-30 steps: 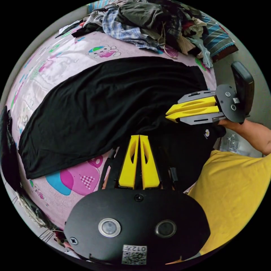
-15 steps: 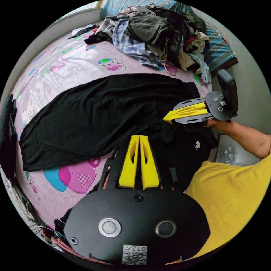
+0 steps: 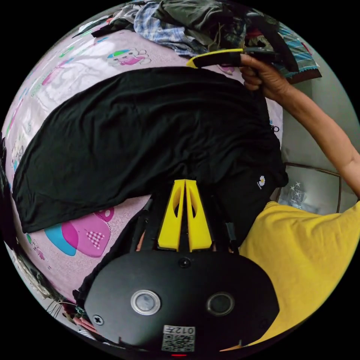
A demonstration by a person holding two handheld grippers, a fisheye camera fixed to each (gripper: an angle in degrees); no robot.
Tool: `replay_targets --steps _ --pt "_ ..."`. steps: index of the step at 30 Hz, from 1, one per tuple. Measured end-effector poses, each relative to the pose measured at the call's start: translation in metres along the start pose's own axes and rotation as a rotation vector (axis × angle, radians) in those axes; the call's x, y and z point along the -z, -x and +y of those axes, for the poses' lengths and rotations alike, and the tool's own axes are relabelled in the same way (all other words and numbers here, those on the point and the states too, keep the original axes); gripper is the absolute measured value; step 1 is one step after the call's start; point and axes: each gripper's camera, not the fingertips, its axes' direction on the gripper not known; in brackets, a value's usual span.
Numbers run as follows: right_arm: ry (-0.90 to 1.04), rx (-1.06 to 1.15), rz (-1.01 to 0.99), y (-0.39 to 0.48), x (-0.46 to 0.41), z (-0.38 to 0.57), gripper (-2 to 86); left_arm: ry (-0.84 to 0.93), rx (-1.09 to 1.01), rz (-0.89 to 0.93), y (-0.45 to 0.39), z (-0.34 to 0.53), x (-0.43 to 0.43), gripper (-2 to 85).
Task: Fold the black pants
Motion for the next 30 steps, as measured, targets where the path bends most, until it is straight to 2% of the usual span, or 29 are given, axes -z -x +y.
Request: replay_targets --steps 3,7,9,16,20,26,30 --pt "0.045 -0.046 0.016 -0.014 -0.004 0.012 0.5 -0.076 0.014 -0.038 -0.001 -0.013 0.017 0.4" --pt "0.111 -0.1 0.077 -0.026 -0.02 0.022 0.3 0.037 0.002 -0.017 0.002 -0.037 -0.006 0.4" --pt "0.072 -0.114 0.073 -0.032 -0.021 0.018 0.2 0.115 0.002 -0.013 0.001 -0.04 -0.018 0.4" --pt "0.108 -0.118 0.074 -0.043 -0.024 0.007 0.0 0.079 0.02 0.007 -0.005 -0.026 -0.003 0.5" --pt "0.046 -0.162 0.098 -0.056 0.008 0.044 -0.1 0.005 0.021 -0.011 -0.008 -0.02 0.024 0.4" --pt "0.153 -0.359 0.18 -0.091 -0.005 0.11 -0.1 0.113 0.006 -0.022 -0.009 -0.026 0.014 0.3" --pt "0.146 -0.384 0.279 -0.103 -0.021 0.114 -0.1 0.117 -0.008 -0.024 -0.011 -0.021 0.023 0.3"
